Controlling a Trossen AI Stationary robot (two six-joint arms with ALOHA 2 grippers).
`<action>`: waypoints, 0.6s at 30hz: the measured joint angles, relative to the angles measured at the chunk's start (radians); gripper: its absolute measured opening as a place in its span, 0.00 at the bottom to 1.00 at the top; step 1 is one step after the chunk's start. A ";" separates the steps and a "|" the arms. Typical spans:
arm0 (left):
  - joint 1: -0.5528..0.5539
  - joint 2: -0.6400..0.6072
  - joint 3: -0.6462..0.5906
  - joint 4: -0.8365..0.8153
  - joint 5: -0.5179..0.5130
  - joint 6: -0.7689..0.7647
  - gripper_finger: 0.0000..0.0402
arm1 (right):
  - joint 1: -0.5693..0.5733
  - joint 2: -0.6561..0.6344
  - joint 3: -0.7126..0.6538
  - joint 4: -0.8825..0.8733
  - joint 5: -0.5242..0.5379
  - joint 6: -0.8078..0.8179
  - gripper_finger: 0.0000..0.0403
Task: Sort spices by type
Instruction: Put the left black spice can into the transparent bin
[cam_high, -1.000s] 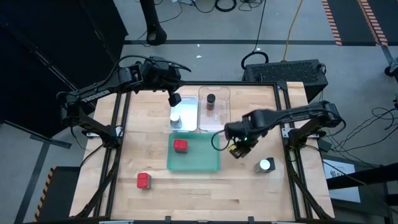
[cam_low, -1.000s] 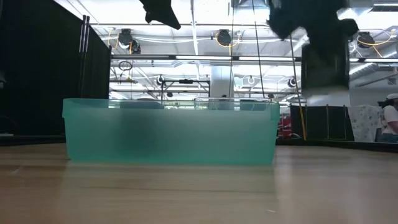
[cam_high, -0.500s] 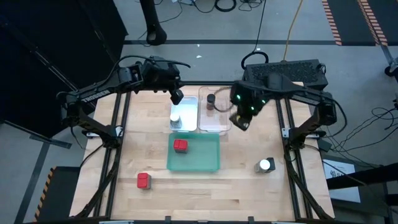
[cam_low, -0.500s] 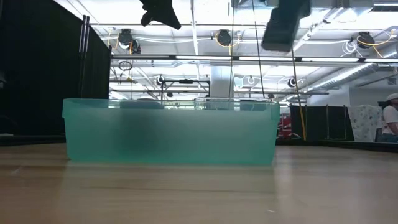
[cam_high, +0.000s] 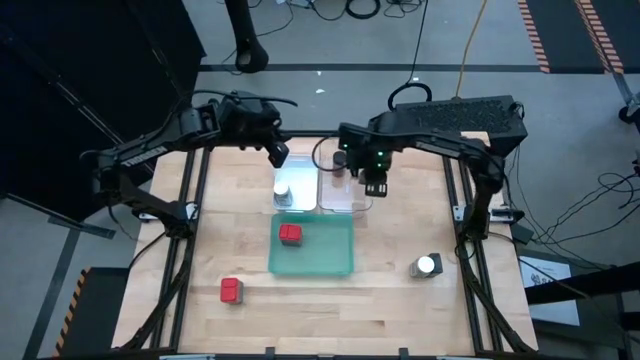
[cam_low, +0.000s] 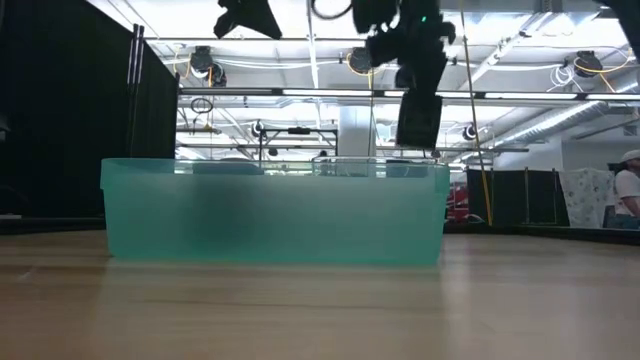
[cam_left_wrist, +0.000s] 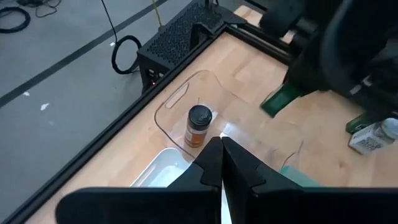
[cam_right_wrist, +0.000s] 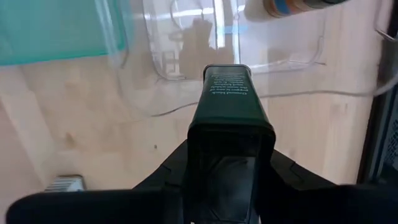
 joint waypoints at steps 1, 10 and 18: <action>0.001 -0.008 0.000 -0.005 0.000 -0.003 0.02 | -0.001 0.016 0.000 0.004 0.001 -0.015 0.24; 0.000 -0.090 0.000 -0.017 -0.036 -0.029 0.02 | 0.003 0.068 0.000 0.062 0.002 -0.041 0.24; 0.003 -0.123 0.000 -0.016 -0.100 -0.028 0.02 | 0.030 0.070 0.000 0.195 -0.062 -0.022 0.24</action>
